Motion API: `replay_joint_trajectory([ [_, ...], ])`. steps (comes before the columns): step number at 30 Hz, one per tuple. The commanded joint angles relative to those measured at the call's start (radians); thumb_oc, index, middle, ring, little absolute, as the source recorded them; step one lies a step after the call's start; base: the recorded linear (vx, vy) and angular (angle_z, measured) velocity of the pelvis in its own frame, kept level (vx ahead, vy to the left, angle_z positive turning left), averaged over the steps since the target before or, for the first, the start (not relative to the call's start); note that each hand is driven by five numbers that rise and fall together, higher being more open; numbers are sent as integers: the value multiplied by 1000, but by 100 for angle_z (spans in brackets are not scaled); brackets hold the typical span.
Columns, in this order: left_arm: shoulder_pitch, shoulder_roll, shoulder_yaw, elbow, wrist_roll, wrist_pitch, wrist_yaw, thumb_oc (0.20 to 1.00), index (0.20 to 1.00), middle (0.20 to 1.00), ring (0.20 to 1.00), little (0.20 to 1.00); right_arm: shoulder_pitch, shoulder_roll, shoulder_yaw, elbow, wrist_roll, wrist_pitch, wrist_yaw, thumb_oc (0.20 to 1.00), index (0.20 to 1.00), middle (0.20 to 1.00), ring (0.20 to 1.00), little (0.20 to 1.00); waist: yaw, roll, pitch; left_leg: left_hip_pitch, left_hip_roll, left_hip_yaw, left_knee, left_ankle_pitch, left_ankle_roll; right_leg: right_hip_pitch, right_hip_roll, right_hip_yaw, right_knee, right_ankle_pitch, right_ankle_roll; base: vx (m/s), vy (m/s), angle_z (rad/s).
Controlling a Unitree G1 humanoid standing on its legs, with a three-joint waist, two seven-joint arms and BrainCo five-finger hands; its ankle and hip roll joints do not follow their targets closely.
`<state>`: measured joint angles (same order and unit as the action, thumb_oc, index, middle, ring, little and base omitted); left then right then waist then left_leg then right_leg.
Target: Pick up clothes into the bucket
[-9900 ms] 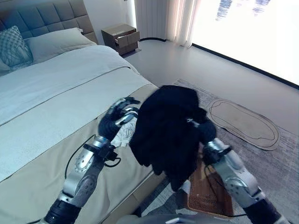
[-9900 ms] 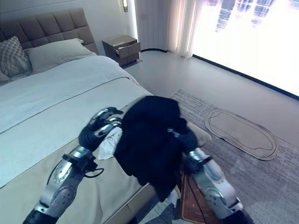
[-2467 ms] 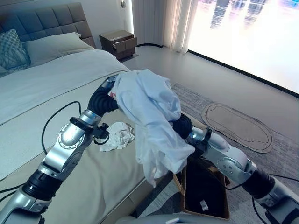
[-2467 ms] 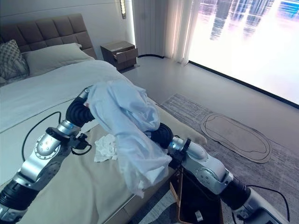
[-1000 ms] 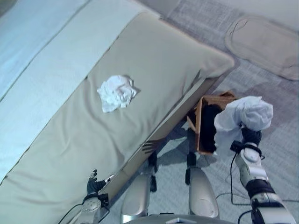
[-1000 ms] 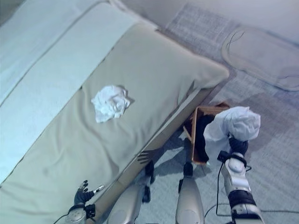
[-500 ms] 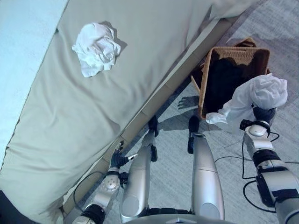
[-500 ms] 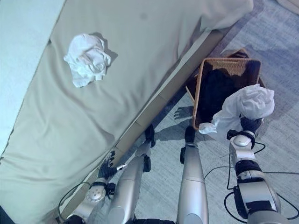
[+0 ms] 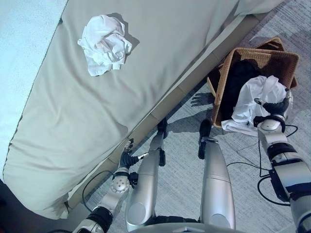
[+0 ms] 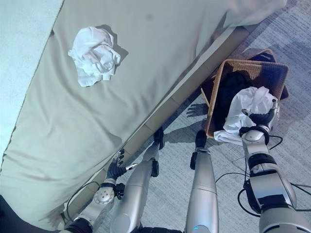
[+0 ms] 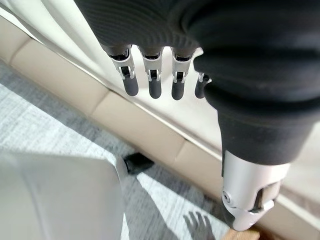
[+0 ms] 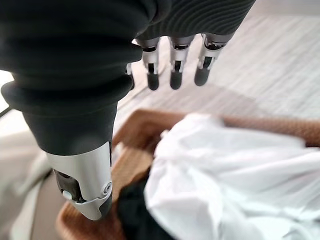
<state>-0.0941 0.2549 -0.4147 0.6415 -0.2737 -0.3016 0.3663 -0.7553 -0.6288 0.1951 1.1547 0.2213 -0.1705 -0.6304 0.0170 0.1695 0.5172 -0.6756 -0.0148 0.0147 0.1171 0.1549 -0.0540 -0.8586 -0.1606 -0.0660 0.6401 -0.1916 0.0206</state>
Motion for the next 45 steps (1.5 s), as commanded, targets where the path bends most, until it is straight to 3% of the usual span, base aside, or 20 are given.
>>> replay_joint_trajectory([
  [1, -26, 9, 49, 11, -39, -45, 54, 1000, 1000, 1000, 1000, 1000, 26, -53, -17, -18, -27, -32, -58, 1000, 1000, 1000, 1000, 1000, -17, 34, 3, 26, -38, 27, 121, -140, 28, 60, 18, 3, -197, 140, 55, 0, 0, 0],
  [6, -44, 35, 184, -54, -41, -72, 149, 1000, 1000, 1000, 1000, 1000, 134, 17, -22, -125, -66, -35, -55, 1000, 1000, 1000, 1000, 1000, -22, 19, 3, 45, -39, 27, 106, -134, 24, 92, 14, -4, -238, 161, 61, -7, 10, 4],
  [8, -65, 91, 298, -111, 22, -81, 233, 1000, 1000, 1000, 1000, 1000, 227, 73, 0, -211, -120, -36, -17, 1000, 1000, 1000, 1000, 1000, -29, 0, 3, 51, -37, 26, 109, -138, 22, 114, 16, -8, -261, 173, 63, -6, -7, 4],
  [9, -64, 92, 298, -112, 23, -80, 234, 1000, 1000, 1000, 1000, 1000, 228, 74, -1, -212, -120, -36, -18, 1000, 1000, 1000, 1000, 1000, -29, -1, 3, 52, -37, 26, 109, -138, 22, 114, 16, -8, -261, 173, 63, 0, 0, 0],
  [11, -96, 182, 396, -156, 120, -62, 314, 1000, 1000, 1000, 1000, 1000, 320, 124, 30, -297, -194, -43, 38, 1000, 1000, 1000, 1000, 1000, -44, -32, 3, 49, -32, 31, 127, -148, 22, 129, 22, -4, -282, 186, 67, 0, 0, 0],
  [14, -111, 229, 440, -162, 138, -53, 334, 1000, 1000, 1000, 1000, 1000, 370, 148, 66, -335, -251, -45, 78, 1000, 1000, 1000, 1000, 1000, -52, -54, 3, 43, -26, 39, 143, -157, 22, 135, 27, 3, -297, 196, 69, 1, 22, -7],
  [17, -181, 373, 482, -148, 177, -24, 349, 1000, 1000, 1000, 1000, 1000, 467, 164, 150, -407, -351, -50, 162, 1000, 1000, 1000, 1000, 1000, -81, -99, 3, 33, -15, 59, 183, -182, 25, 142, 39, 25, -315, 209, 74, 15, 67, -21],
  [22, -278, 478, 474, -92, 209, 0, 341, 1000, 1000, 1000, 1000, 1000, 553, 131, 228, -539, -455, -78, 226, 1000, 1000, 1000, 1000, 1000, -112, -142, 3, 19, -5, 83, 229, -209, 31, 138, 52, 51, -318, 214, 81, 21, 71, -30],
  [26, -420, 615, 428, -25, 253, 30, 346, 1000, 1000, 1000, 1000, 1000, 587, 91, 303, -643, -552, -105, 242, 1000, 1000, 1000, 1000, 1000, -139, -187, 3, -2, 9, 108, 279, -241, 36, 131, 68, 83, -333, 227, 95, 45, 71, -28],
  [27, -445, 644, 417, -16, 264, 38, 344, 1000, 1000, 1000, 1000, 1000, 594, 79, 315, -676, -564, -110, 247, 1000, 1000, 1000, 1000, 1000, -140, -191, 3, 15, 17, 101, 294, -281, 33, 150, 76, 92, -329, 202, 105, 16, 43, -21],
  [28, -491, 677, 400, 9, 275, 47, 345, 1000, 1000, 1000, 1000, 1000, 590, 70, 325, -701, -567, -116, 254, 1000, 1000, 1000, 1000, 1000, -150, -205, 3, -13, 18, 117, 304, -257, 39, 129, 73, 95, -343, 237, 102, 96, 57, -28],
  [29, -525, 699, 380, 33, 273, 51, 343, 1000, 1000, 1000, 1000, 1000, 597, 67, 333, -711, -565, -122, 260, 1000, 1000, 1000, 1000, 1000, -148, -207, 3, -2, 25, 111, 316, -293, 36, 144, 82, 103, -344, 215, 111, 16, 49, -26],
  [34, -683, 802, 283, 128, 264, 68, 321, 1000, 1000, 1000, 1000, 1000, 616, 54, 366, -806, -558, -144, 285, 1000, 1000, 1000, 1000, 1000, -158, -245, 3, -51, 43, 120, 370, -324, 43, 134, 98, 111, -385, 238, 127, 36, 24, -15],
  [39, -796, 855, 192, 193, 272, 78, 306, 1000, 1000, 1000, 1000, 1000, 616, 73, 382, -838, -523, -156, 292, 1000, 1000, 1000, 1000, 1000, -159, -278, 3, -116, 56, 117, 436, -357, 54, 109, 109, 113, -405, 256, 139, 13, 10, -9],
  [45, -878, 854, 139, 270, 229, 87, 274, 1000, 1000, 1000, 1000, 1000, 617, 102, 376, -886, -459, -171, 291, 1000, 1000, 1000, 1000, 1000, -160, -316, 3, -189, 73, 106, 507, -392, 66, 81, 123, 110, -420, 268, 146, 10, -7, -5],
])
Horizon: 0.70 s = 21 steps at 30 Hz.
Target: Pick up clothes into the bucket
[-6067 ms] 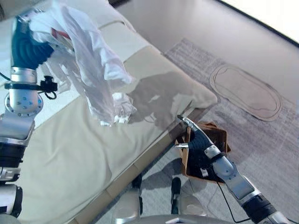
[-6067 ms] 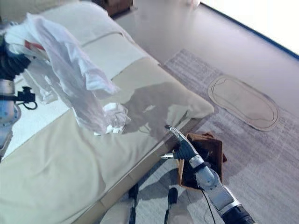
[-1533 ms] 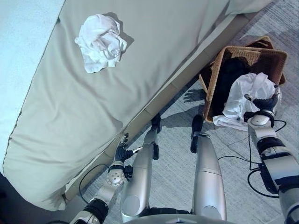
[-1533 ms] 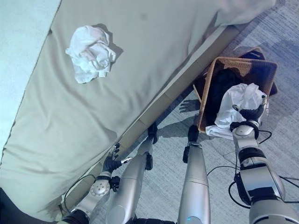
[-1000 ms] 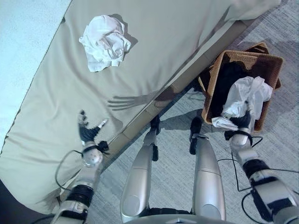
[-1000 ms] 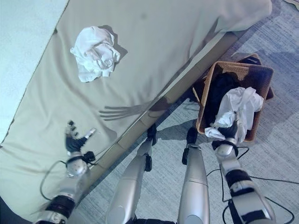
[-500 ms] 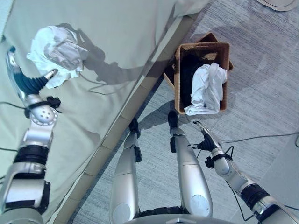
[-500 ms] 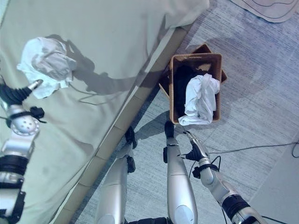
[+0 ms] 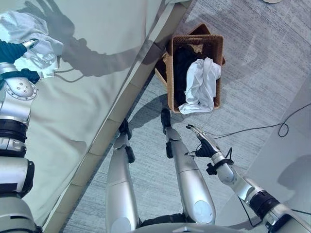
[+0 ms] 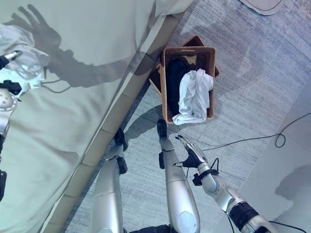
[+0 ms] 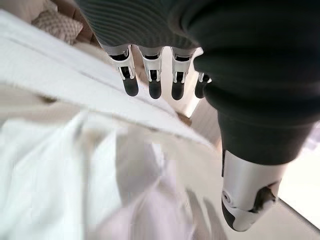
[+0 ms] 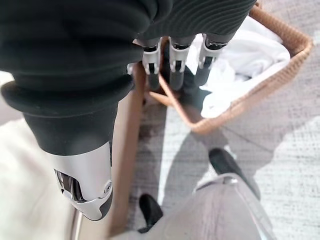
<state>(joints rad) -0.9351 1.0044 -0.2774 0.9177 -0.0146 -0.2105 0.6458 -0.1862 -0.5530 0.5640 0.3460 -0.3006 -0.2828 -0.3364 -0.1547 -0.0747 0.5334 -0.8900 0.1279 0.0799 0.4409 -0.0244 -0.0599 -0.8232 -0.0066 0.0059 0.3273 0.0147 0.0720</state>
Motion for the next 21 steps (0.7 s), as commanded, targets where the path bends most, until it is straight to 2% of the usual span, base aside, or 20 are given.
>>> replay_joint_trajectory([
  [1, -49, 99, 2, 0, -48, -7, -8, 1000, 1000, 1000, 1000, 1000, 52, 29, 5, -86, 72, -62, -3, 1000, 1000, 1000, 1000, 1000, 14, -78, -13, 15, -69, 37, 193, -218, 75, 43, -28, 37, -113, 63, 96, 0, 0, 0],
  [3, -76, 86, 5, 45, -121, -16, -30, 1000, 1000, 1000, 1000, 1000, 60, 40, 6, -108, 103, -68, -3, 1000, 1000, 1000, 1000, 1000, 12, -99, -13, -13, -66, 27, 217, -231, 78, 35, -24, 30, -126, 68, 98, 0, 0, 0],
  [7, -103, 74, -8, 87, -184, -19, -70, 1000, 1000, 1000, 1000, 1000, 65, 49, 2, -140, 140, -76, 3, 1000, 1000, 1000, 1000, 1000, 13, -121, -13, -54, -65, 6, 243, -243, 81, 21, -20, 13, -141, 76, 98, 12, -37, 8],
  [14, -176, 65, -76, 199, -164, 23, -146, 1000, 1000, 1000, 1000, 1000, 69, 68, 12, -148, 165, -78, 11, 1000, 1000, 1000, 1000, 1000, 11, -139, -13, -91, -66, -18, 278, -256, 86, 5, -16, -7, -147, 80, 100, 2, -10, 3],
  [15, -186, 62, -86, 208, -160, 25, -153, 746, 746, 746, 746, 746, 68, 70, 15, -147, 167, -77, 13, 1000, 1000, 1000, 1000, 1000, 11, -139, -13, -95, -66, -19, 282, -258, 87, 3, -16, -8, -147, 80, 99, 0, 0, 0],
  [16, -192, 57, -87, 210, -160, 23, -158, 322, 322, 322, 322, 322, 66, 75, 25, -142, 169, -75, 17, 1000, 1000, 1000, 1000, 1000, 12, -140, -13, -95, -67, -21, 282, -258, 88, 2, -15, -8, -148, 81, 98, 0, 0, 0],
  [17, -192, 59, -94, 206, -153, 19, -161, 200, 200, 200, 200, 200, 67, 78, 26, -142, 170, -76, 19, 1000, 1000, 1000, 1000, 1000, 13, -141, -13, -93, -69, -22, 280, -258, 89, 3, -15, -10, -148, 81, 98, 0, 0, 0],
  [21, -168, 56, -82, 182, -145, 6, -154, 200, 200, 200, 200, 200, 67, 79, 35, -132, 159, -79, 18, 1000, 1000, 1000, 1000, 1000, 16, -140, -13, -76, -73, -22, 263, -247, 86, 19, -19, -14, -156, 84, 96, 0, 0, 0],
])
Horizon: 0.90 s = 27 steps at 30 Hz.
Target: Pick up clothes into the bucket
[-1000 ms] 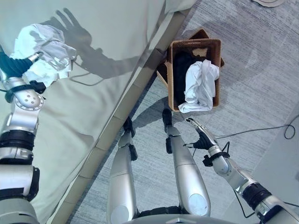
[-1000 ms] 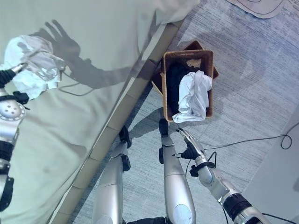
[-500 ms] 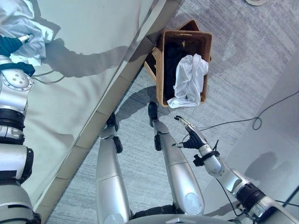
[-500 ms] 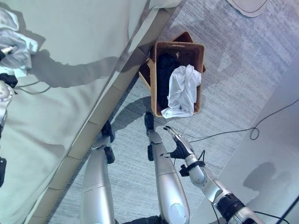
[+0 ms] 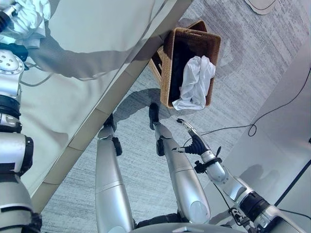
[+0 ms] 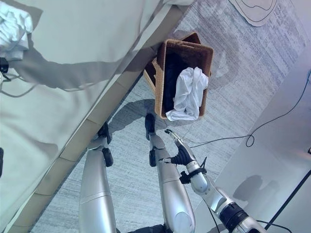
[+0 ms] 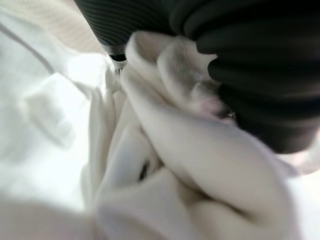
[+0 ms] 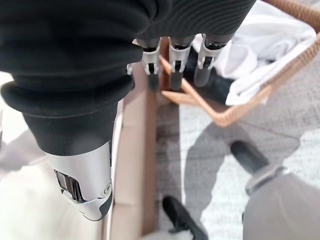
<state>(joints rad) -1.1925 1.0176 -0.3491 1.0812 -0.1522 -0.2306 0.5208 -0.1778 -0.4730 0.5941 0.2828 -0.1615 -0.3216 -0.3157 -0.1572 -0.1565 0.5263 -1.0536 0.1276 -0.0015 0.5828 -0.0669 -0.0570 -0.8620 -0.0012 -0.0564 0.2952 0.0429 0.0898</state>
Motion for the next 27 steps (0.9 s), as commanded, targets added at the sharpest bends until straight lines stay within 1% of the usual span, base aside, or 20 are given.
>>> replay_joint_trajectory([
  [1, 103, 42, -4, 4, -8, 18, -24, 200, 200, 200, 200, 200, 59, -2, 6, -68, 18, -41, -2, 1000, 1000, 1000, 1000, 1000, 20, -57, -6, 100, -76, 59, 111, -202, 83, 64, -25, 48, -125, 56, 78, -11, 11, 5],
  [2, 139, 37, 13, -55, -13, -4, -6, 200, 200, 200, 200, 200, 55, -4, 7, -64, 11, -43, -4, 1000, 1000, 1000, 1000, 1000, 29, -50, -6, 125, -82, 59, 87, -191, 82, 77, -30, 50, -126, 56, 78, -11, 11, 5],
  [3, 145, 37, 17, -59, -12, -3, -5, 200, 200, 200, 200, 200, 56, -5, 8, -64, 11, -43, -4, 1000, 1000, 1000, 1000, 1000, 28, -49, -6, 128, -83, 59, 85, -190, 82, 79, -30, 50, -127, 57, 78, -17, 16, 8],
  [4, 172, 41, 30, -101, -15, -17, 6, 200, 200, 200, 200, 200, 55, -10, 7, -68, 7, -45, -5, 1000, 1000, 1000, 1000, 1000, 33, -44, -6, 147, -86, 60, 66, -182, 80, 89, -33, 49, -127, 57, 77, -32, -10, 9],
  [5, 216, 38, 50, -177, -22, -36, 18, 200, 200, 200, 200, 200, 53, -15, -2, -67, 7, -43, -3, 1000, 1000, 1000, 1000, 1000, 44, -35, -6, 181, -95, 60, 39, -170, 78, 115, -40, 46, -130, 59, 77, -31, -10, 10],
  [7, 246, 39, 66, -222, -19, -43, 25, 200, 200, 200, 200, 200, 53, -20, -5, -66, 6, -42, -2, 1000, 1000, 1000, 1000, 1000, 46, -30, -6, 199, -98, 61, 23, -164, 76, 130, -45, 44, -133, 60, 78, -29, -31, 10],
  [11, 375, 27, 157, -416, -50, -97, 49, 200, 200, 200, 200, 200, 52, -27, -36, -61, -6, -32, 4, 1000, 1000, 1000, 1000, 1000, 73, -3, -6, 292, -119, 49, -42, -133, 70, 203, -61, 31, -132, 57, 72, -54, -55, 10],
  [12, 448, 22, 212, -537, -86, -149, 35, 200, 200, 200, 200, 200, 48, -39, -68, -72, -10, -25, 16, 1000, 1000, 1000, 1000, 1000, 82, 4, -6, 323, -133, 55, -75, -87, 71, 225, -80, 21, -133, 76, 62, -25, -42, 9],
  [13, 459, 22, 218, -540, -85, -148, 35, 200, 200, 200, 200, 200, 51, -40, -63, -72, -10, -24, 17, 1000, 1000, 1000, 1000, 1000, 85, 11, -6, 348, -128, 43, -75, -119, 68, 246, -71, 25, -129, 51, 69, -105, -48, 14],
  [14, 502, 13, 256, -563, -121, -175, 4, 200, 200, 200, 200, 200, 46, -51, -77, -79, -12, -24, 24, 1000, 1000, 1000, 1000, 1000, 84, 10, -6, 363, -136, 52, -101, -78, 69, 254, -83, 19, -132, 72, 60, -2, -15, 12],
  [18, 596, -16, 333, -719, -157, -226, -46, 200, 200, 200, 200, 200, 71, -80, -142, -110, -24, -14, 55, 1000, 1000, 1000, 1000, 1000, 105, 42, -6, 495, -149, 36, -176, -52, 61, 363, -93, 5, -125, 48, 47, -5, -40, 13],
  [19, 632, -24, 355, -780, -174, -246, -81, 200, 200, 200, 200, 200, 79, -85, -179, -136, -17, -16, 71, 1000, 1000, 1000, 1000, 1000, 114, 58, -6, 562, -153, 28, -215, -39, 58, 410, -95, -3, -118, 36, 44, 30, -36, 15],
  [20, 636, -25, 357, -781, -174, -246, -82, 200, 200, 200, 200, 200, 81, -86, -179, -137, -17, -15, 71, 1000, 1000, 1000, 1000, 1000, 113, 58, -6, 567, -154, 27, -219, -38, 58, 414, -95, -3, -119, 35, 44, 24, -47, 15],
  [21, 648, -32, 364, -819, -183, -256, -102, 200, 200, 200, 200, 200, 82, -90, -201, -161, -9, -16, 79, 1000, 1000, 1000, 1000, 1000, 117, 63, -6, 605, -154, 22, -242, -27, 53, 446, -96, -9, -115, 27, 41, 35, -49, 9],
  [22, 663, -40, 368, -845, -187, -257, -120, 200, 200, 200, 200, 200, 81, -91, -219, -188, 7, -18, 91, 1000, 1000, 1000, 1000, 1000, 119, 71, -20, 640, -155, 16, -268, -18, 50, 471, -98, -13, -114, 20, 39, 89, -70, 16],
  [23, 683, -56, 367, -892, -212, -267, -161, 200, 200, 200, 200, 200, 94, -85, -249, -217, 44, -24, 114, 1000, 1000, 1000, 1000, 1000, 119, 82, -58, 689, -156, 7, -309, -5, 46, 508, -100, -25, -115, 5, 35, 84, -44, 16],
  [24, 684, -56, 368, -893, -213, -267, -162, 200, 200, 200, 200, 200, 95, -86, -250, -219, 44, -24, 115, 1000, 1000, 1000, 1000, 1000, 119, 83, -57, 691, -156, 7, -312, -4, 45, 510, -101, -26, -115, 4, 35, 130, -50, 26],
  [25, 710, -65, 359, -959, -229, -270, -208, 200, 200, 200, 200, 200, 106, -72, -280, -273, 105, -29, 149, 1000, 1000, 1000, 1000, 1000, 122, 97, -100, 747, -157, -1, -362, 15, 41, 551, -100, -39, -118, -10, 33, 63, -28, 22],
  [26, 710, -65, 360, -960, -229, -270, -208, 200, 200, 200, 200, 200, 106, -72, -281, -275, 106, -28, 150, 1000, 1000, 1000, 1000, 1000, 121, 96, -101, 746, -159, -1, -367, 22, 41, 550, -102, -40, -122, -5, 32, 104, -37, 22],
  [27, 726, -69, 360, -985, -238, -271, -231, 200, 200, 200, 200, 200, 111, -66, -288, -288, 130, -30, 167, 1000, 1000, 1000, 1000, 1000, 123, 101, -119, 772, -159, -4, -387, 28, 41, 571, -101, -42, -125, -11, 30, 65, -18, 13],
])
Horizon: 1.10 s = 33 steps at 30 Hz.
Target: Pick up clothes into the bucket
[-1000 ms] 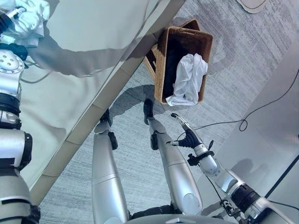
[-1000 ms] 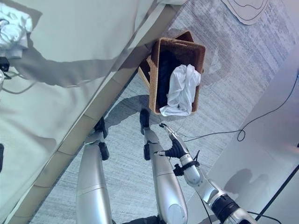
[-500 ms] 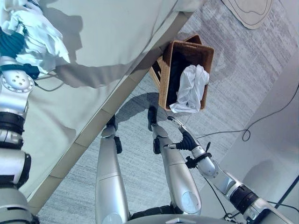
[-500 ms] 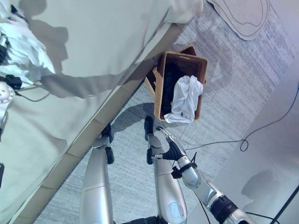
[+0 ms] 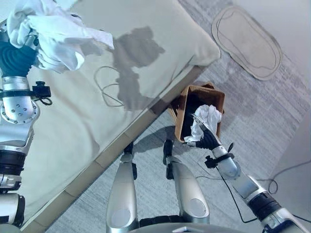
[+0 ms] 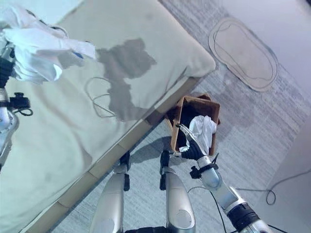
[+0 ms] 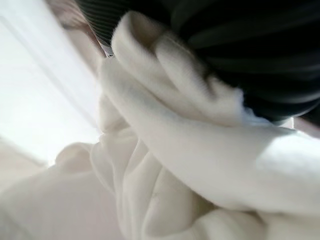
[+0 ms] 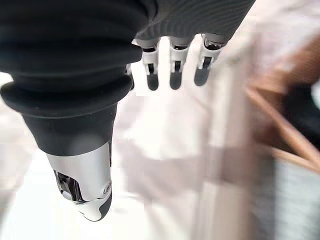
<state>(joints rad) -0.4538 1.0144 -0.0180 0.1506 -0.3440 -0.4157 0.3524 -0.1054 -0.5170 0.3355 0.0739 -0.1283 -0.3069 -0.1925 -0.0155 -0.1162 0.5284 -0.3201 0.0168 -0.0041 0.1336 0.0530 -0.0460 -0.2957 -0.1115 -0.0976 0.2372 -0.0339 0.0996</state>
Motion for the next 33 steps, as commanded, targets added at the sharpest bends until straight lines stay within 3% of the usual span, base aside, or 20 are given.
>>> replay_joint_trajectory([
  [1, 2, -78, 23, -58, -61, -86, -89, 200, 200, 200, 200, 200, 43, -16, -35, -97, 121, -47, 63, 1000, 1000, 1000, 1000, 1000, -19, 64, -138, 62, -47, -3, 45, -87, 29, 21, 11, -6, -68, 61, 18, 161, -49, 11],
  [2, 22, -92, 7, -111, -74, -86, -142, 200, 200, 200, 200, 200, 38, 3, -45, -135, 182, -50, 97, 1000, 1000, 1000, 1000, 1000, -16, 77, -177, 115, -45, -8, 2, -78, 25, 62, 18, -16, -74, 45, 15, 137, -47, 13],
  [8, 103, -130, -12, -242, -88, -74, -249, 200, 200, 200, 200, 200, 12, 56, -37, -201, 329, -30, 186, 1000, 1000, 1000, 1000, 1000, -13, 87, -286, 220, -32, -9, -71, -63, 21, 153, 32, -31, -105, 24, 6, 89, -30, 10],
  [16, 170, -121, -46, -349, -130, -35, -387, 200, 200, 200, 200, 200, -67, 62, -27, -288, 385, -1, 241, 1000, 1000, 1000, 1000, 1000, -14, 84, -407, 336, -7, 19, -143, -54, 7, 280, 55, -34, -186, 16, 0, 81, -22, 2],
  [21, 195, -89, -57, -410, -149, -20, -439, 200, 200, 200, 200, 200, -88, 73, 7, -317, 512, 24, 303, 1000, 1000, 1000, 1000, 1000, -13, 80, -445, 386, 0, 40, -161, -59, 4, 330, 62, -22, -224, 21, 1, 60, -1, -6],
  [23, 177, -82, -75, -455, -135, -24, -448, 200, 200, 200, 200, 200, -124, 63, 79, -324, 645, 75, 390, 1000, 1000, 1000, 1000, 1000, -13, 70, -465, 412, 5, 52, -166, -62, -1, 355, 65, -15, -231, 20, -2, 50, -11, -9],
  [25, 176, -81, -81, -460, -141, -23, -452, 200, 200, 200, 200, 200, -137, 51, 91, -331, 679, 91, 404, 1000, 1000, 1000, 1000, 1000, -13, 68, -467, 421, 7, 54, -169, -63, -2, 363, 66, -14, -232, 18, -3, 34, -13, -11],
  [26, 167, -78, -106, -479, -165, -15, -470, 200, 200, 200, 200, 200, -167, 36, 132, -341, 773, 125, 441, 1000, 1000, 1000, 1000, 1000, -13, 63, -480, 432, 9, 55, -172, -65, -4, 377, 67, -12, -236, 16, -4, 38, -17, -5],
  [33, 40, -21, -245, -522, -234, -6, -505, 200, 200, 200, 200, 200, -347, 11, 288, -332, 996, 185, 491, 1000, 1000, 1000, 1000, 1000, -10, 56, -494, 455, 16, 60, -176, -66, -9, 401, 68, -9, -250, 19, -5, 9, -11, -5],
])
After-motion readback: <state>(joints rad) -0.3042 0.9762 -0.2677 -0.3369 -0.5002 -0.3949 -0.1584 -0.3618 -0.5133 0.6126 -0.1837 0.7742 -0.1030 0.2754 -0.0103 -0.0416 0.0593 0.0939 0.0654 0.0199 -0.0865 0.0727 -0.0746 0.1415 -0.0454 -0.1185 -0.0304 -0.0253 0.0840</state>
